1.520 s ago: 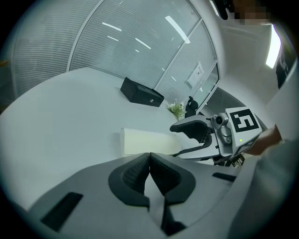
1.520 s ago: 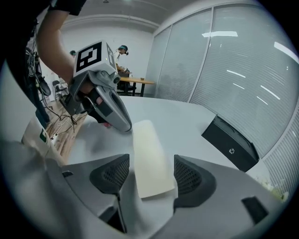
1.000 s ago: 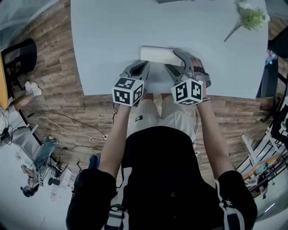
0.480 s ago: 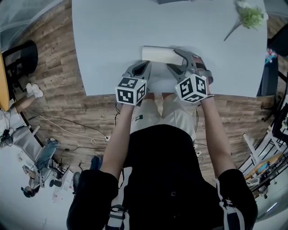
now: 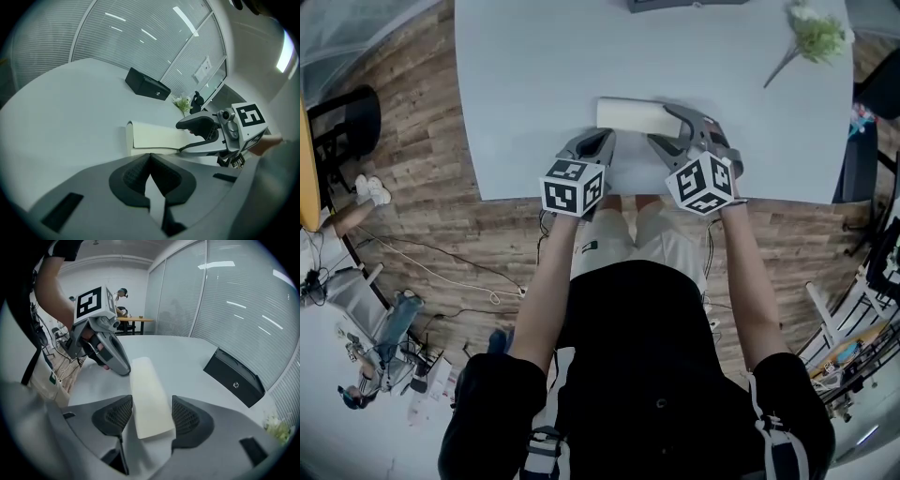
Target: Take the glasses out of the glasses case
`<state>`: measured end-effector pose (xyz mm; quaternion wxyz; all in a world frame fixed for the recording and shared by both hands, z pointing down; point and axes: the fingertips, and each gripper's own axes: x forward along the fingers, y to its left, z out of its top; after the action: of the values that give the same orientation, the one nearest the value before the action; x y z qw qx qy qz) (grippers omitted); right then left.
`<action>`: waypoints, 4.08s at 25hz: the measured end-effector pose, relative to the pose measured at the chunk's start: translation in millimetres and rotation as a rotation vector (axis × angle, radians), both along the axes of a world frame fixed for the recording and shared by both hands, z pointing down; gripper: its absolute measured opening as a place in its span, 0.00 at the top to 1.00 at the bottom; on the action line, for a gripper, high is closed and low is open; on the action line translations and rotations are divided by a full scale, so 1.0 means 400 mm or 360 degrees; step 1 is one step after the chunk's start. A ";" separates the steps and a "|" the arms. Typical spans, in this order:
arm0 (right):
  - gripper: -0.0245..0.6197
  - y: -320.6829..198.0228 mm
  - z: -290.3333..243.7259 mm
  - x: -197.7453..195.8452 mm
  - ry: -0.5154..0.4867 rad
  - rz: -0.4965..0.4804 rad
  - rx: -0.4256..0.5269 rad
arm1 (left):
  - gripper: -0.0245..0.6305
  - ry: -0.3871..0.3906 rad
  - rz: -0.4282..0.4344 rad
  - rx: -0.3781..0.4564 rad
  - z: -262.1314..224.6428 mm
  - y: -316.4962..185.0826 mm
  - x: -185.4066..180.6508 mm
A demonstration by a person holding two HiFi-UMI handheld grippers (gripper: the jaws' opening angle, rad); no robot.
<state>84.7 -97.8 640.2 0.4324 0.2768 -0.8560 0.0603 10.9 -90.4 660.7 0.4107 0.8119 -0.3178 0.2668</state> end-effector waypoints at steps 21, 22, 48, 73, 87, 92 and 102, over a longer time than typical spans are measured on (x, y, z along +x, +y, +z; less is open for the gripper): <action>0.85 -0.089 -0.086 0.034 -0.0153 0.0219 0.0122 | 0.93 0.0011 0.0008 -0.0022 0.001 -0.004 0.003; 0.85 -0.095 -0.085 0.035 -0.0152 0.0230 0.0125 | 0.93 0.0011 0.0008 -0.0024 0.001 -0.004 0.002; 0.85 -0.121 -0.155 0.013 -0.0163 0.0256 0.0222 | 0.93 -0.0079 0.0013 0.0056 -0.004 0.010 -0.007; 0.86 -0.045 -0.035 -0.135 0.0066 -0.0197 -0.0183 | 0.93 -0.0102 0.0094 -0.0027 -0.010 0.018 -0.014; 0.90 -0.058 0.017 -0.142 0.0145 -0.0251 -0.0299 | 0.93 -0.0097 0.0109 -0.0068 -0.002 0.016 -0.013; 0.92 -0.056 0.009 -0.149 0.0186 -0.0231 -0.0250 | 0.93 -0.0086 0.0124 -0.0079 -0.003 0.020 -0.018; 0.92 -0.042 -0.038 -0.141 0.0235 -0.0188 -0.0169 | 0.93 -0.0111 0.0195 -0.0068 -0.008 0.044 -0.011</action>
<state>28.3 -114.6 625.0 0.5112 0.2061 -0.8323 0.0595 6.3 -72.9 657.4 0.3997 0.8110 -0.2759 0.3262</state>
